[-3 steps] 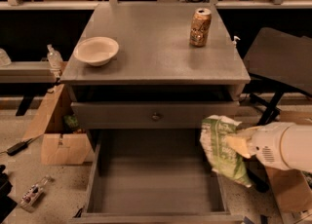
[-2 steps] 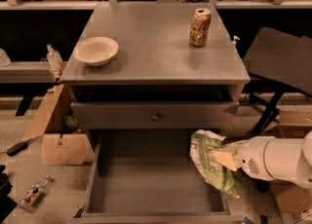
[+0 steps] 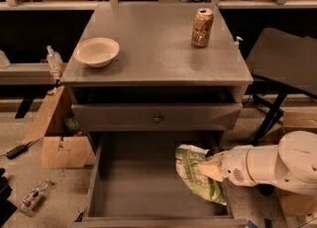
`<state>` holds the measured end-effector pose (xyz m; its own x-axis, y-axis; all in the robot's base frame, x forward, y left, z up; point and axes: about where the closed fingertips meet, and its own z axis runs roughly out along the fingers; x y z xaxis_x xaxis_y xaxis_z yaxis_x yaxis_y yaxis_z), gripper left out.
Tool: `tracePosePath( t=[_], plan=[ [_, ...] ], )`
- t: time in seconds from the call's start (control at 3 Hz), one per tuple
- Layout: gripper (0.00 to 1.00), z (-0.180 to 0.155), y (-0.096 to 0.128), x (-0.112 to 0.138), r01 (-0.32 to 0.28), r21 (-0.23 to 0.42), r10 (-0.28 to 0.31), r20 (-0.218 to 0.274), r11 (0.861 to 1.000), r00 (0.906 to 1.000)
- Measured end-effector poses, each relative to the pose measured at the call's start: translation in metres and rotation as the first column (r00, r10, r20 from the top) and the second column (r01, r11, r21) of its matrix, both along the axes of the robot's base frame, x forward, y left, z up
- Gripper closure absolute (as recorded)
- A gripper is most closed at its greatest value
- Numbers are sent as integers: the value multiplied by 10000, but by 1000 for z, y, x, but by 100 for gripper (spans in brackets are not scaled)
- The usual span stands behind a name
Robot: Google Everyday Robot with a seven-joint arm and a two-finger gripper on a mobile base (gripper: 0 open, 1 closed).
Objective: Place green jalapeno chip bag into middle drawer
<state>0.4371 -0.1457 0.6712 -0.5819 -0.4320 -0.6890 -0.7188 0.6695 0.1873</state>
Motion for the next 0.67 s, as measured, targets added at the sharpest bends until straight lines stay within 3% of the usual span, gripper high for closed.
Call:
tracePosePath(
  t=[0.33, 0.67],
  plan=[
    [100, -12, 9, 0, -408, 125, 409, -112, 9991, 9991],
    [79, -13, 11, 0, -469, 132, 471, -121, 9988, 9988]
  ],
)
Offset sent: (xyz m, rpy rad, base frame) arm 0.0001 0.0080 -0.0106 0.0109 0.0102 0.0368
